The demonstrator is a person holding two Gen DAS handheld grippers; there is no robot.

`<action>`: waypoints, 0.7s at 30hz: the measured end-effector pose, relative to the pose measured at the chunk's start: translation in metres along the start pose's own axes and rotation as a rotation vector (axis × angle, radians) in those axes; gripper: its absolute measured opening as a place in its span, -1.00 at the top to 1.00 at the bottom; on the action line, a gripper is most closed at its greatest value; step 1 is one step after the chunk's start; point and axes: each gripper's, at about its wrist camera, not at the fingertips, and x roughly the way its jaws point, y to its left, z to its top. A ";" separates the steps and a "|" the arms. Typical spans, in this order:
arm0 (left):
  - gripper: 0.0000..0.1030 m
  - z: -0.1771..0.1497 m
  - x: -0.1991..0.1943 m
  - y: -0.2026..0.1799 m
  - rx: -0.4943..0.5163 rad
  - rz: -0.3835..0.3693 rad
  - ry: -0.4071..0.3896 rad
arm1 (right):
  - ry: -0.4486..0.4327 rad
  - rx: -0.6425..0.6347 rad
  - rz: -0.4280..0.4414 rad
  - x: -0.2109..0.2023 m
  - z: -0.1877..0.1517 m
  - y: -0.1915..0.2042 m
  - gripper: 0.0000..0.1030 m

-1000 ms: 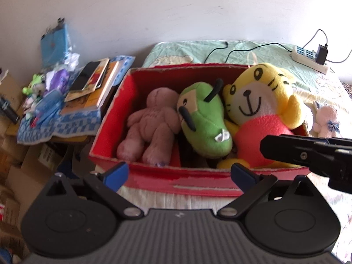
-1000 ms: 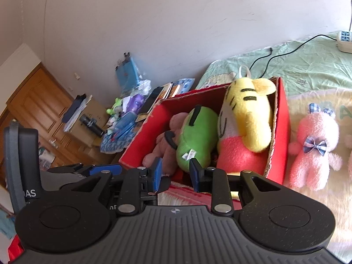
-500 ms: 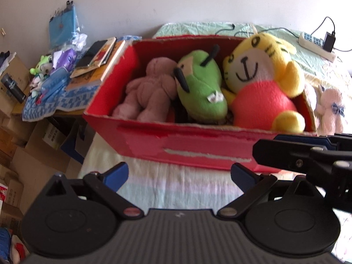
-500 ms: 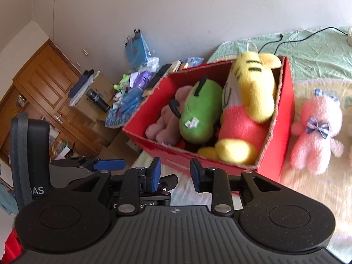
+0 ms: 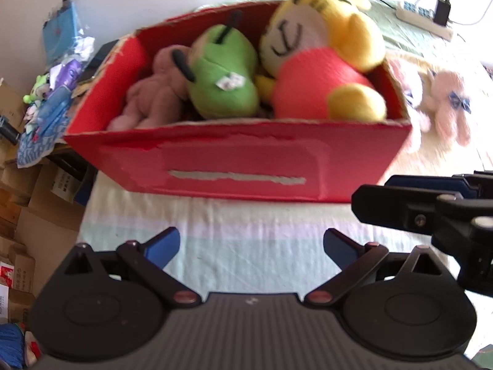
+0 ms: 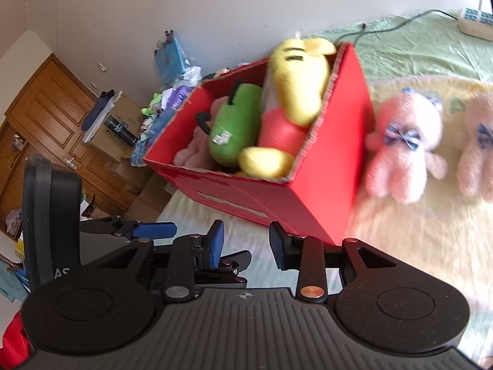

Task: Organize objects
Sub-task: 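Withdraw the right gripper from the box toward the white bunny plushes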

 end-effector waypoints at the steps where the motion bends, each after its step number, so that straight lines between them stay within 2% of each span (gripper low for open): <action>1: -0.94 0.000 0.002 -0.004 0.007 -0.002 0.005 | 0.002 0.006 -0.004 -0.001 -0.002 -0.003 0.30; 11: -0.95 -0.004 0.013 -0.044 0.078 -0.029 0.046 | 0.010 0.068 -0.037 -0.015 -0.016 -0.031 0.30; 21: -0.95 0.000 0.015 -0.082 0.156 -0.071 0.052 | -0.012 0.126 -0.073 -0.036 -0.024 -0.062 0.30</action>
